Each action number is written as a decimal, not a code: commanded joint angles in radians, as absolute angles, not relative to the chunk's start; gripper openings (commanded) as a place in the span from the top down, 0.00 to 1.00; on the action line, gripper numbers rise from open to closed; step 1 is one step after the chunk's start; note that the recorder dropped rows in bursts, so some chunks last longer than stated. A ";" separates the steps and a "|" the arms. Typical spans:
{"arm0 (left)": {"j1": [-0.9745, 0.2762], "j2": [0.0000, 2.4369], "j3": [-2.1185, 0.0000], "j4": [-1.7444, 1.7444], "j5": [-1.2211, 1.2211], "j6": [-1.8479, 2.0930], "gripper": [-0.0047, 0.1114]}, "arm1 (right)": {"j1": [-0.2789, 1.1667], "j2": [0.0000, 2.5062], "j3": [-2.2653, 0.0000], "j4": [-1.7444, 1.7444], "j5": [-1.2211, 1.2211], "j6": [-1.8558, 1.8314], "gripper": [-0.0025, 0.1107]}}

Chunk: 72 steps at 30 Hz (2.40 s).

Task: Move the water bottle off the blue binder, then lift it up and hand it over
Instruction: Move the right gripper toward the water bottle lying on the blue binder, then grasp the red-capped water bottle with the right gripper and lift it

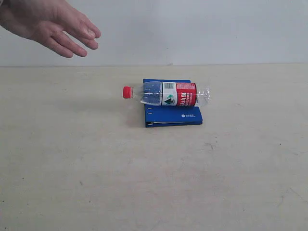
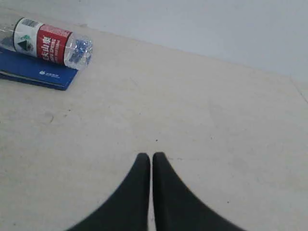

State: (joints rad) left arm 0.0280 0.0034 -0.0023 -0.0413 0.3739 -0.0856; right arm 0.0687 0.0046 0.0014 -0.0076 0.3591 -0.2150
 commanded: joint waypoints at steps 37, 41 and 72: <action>0.022 0.000 0.000 -0.042 0.365 -0.082 0.90 | 0.071 0.000 -0.111 -0.627 -0.289 1.258 0.98; 0.022 0.000 0.000 -0.042 0.365 -0.082 0.90 | 0.071 0.219 -0.386 -0.731 -0.123 1.027 0.98; 0.025 0.000 0.000 -0.037 0.363 -0.082 0.90 | 0.485 1.861 -1.134 -1.607 -0.239 0.876 0.33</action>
State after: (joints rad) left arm 0.0280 0.0034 -0.0023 -0.0388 0.3739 -0.0856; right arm 0.4368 1.8401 -1.0832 -1.7034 -0.3941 0.9484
